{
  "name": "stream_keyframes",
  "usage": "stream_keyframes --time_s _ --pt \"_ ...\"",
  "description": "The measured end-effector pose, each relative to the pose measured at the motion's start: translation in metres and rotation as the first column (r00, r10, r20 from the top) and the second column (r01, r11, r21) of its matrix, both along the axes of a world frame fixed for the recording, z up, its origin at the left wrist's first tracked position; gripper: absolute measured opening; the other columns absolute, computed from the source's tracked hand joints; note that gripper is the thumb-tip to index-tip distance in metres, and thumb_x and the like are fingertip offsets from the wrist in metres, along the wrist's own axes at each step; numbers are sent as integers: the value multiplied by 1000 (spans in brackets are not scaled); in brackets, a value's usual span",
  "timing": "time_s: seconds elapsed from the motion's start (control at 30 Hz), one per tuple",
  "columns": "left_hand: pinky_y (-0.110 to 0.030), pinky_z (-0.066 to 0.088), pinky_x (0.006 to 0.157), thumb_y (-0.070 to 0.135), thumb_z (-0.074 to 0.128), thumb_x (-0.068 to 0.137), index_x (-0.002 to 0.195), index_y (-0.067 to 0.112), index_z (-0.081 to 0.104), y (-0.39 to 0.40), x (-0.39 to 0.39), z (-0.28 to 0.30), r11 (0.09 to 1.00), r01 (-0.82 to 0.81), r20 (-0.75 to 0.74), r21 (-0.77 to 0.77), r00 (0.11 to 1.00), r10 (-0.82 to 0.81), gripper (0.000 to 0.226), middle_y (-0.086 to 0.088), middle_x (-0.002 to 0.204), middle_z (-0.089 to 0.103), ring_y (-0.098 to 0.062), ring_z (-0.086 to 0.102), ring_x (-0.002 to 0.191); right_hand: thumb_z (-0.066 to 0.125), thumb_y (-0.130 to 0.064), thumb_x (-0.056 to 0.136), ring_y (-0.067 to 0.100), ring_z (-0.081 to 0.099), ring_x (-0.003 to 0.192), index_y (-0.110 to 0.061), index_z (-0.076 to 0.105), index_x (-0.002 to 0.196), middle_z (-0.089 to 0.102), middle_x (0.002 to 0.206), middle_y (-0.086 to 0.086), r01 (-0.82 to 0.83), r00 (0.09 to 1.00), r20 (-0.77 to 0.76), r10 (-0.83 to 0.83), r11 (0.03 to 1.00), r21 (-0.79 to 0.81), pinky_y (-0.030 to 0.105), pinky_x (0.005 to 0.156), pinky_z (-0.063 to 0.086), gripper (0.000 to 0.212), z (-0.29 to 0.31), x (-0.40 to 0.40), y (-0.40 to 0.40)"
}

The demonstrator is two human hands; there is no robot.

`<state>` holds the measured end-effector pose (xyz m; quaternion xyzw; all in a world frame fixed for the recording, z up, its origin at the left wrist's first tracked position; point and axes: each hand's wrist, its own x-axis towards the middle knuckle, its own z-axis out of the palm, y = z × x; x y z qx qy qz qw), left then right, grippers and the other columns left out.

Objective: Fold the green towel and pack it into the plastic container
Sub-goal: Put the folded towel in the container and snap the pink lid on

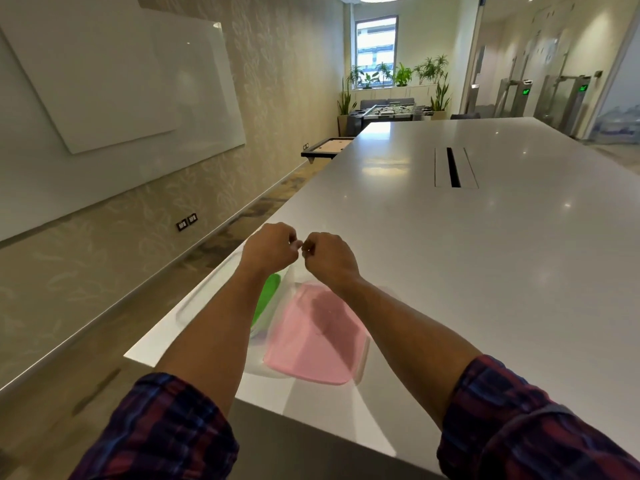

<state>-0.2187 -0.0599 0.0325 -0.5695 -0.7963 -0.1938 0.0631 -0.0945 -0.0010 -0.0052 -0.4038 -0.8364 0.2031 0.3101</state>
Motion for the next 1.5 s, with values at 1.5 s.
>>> stream_keyframes --time_s 1.5 --pt "-24 49 51 49 41 96 103 -2 64 35 35 53 974 -222 820 35 564 99 57 -17 75 74 -25 70 56 73 -11 92 26 63 54 -7 73 95 73 89 9 194 955 -292 46 645 739 29 45 50 5 48 83 16"
